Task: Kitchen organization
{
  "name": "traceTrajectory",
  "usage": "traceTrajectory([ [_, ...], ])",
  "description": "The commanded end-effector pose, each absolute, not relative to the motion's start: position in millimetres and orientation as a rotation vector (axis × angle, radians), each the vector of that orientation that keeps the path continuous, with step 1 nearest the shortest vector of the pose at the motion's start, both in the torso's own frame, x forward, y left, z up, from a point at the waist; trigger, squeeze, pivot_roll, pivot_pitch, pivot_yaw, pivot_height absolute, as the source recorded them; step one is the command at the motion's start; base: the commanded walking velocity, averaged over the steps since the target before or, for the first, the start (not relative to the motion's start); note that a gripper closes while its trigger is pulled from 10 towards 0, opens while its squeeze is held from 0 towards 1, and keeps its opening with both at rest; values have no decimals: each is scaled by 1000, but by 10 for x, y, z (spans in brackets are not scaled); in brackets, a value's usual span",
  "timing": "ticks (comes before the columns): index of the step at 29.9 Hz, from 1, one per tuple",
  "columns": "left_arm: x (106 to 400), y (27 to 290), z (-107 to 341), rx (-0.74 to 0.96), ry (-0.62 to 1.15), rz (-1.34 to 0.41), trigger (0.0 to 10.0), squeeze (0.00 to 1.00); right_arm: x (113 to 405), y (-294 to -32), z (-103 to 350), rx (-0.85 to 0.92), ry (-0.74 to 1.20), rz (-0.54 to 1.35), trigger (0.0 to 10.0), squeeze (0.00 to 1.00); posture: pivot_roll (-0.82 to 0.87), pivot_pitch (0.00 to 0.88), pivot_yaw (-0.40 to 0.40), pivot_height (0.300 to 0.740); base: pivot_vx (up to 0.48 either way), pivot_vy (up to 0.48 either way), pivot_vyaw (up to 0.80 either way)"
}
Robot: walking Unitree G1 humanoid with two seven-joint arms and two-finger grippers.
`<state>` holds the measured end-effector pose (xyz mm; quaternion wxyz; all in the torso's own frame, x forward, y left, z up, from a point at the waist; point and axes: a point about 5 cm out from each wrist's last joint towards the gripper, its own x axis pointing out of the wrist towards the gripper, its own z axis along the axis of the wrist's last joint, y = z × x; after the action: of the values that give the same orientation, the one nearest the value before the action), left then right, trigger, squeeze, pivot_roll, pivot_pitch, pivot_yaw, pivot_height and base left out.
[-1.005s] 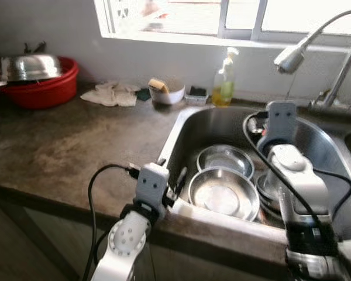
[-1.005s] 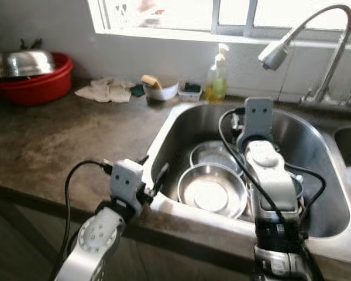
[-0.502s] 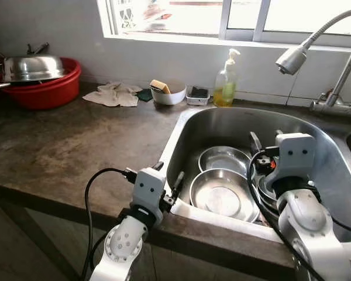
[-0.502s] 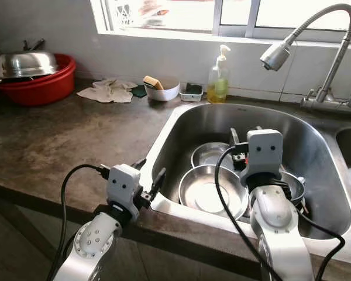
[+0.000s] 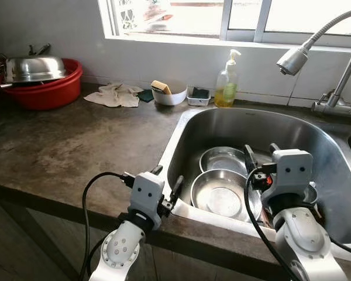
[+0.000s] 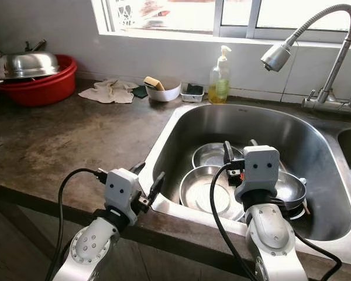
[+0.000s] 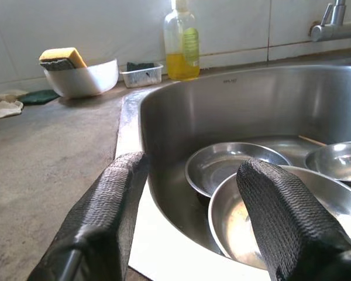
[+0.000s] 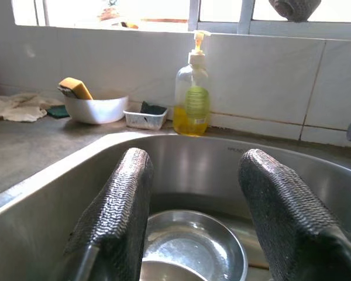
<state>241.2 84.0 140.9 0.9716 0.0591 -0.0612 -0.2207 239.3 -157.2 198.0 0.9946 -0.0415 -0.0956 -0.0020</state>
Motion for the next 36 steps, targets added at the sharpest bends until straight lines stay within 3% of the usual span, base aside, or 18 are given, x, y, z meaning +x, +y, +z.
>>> traceTrajectory([
  [1,2402,841,1455,120,-141,-446,10000,0,2385,-1543,2052,-73,-232,2,10000,0,58,2,-17,740,-274,0,0],
  [28,2392,835,1446,126,-140,-449,10000,0,2363,-1444,1841,-37,-145,59,10000,0,59,0,-19,740,-294,0,0],
  [36,2386,840,1437,126,-135,-446,10000,0,2356,-1422,1798,-33,-131,70,10000,0,61,0,-18,740,-299,0,734],
])
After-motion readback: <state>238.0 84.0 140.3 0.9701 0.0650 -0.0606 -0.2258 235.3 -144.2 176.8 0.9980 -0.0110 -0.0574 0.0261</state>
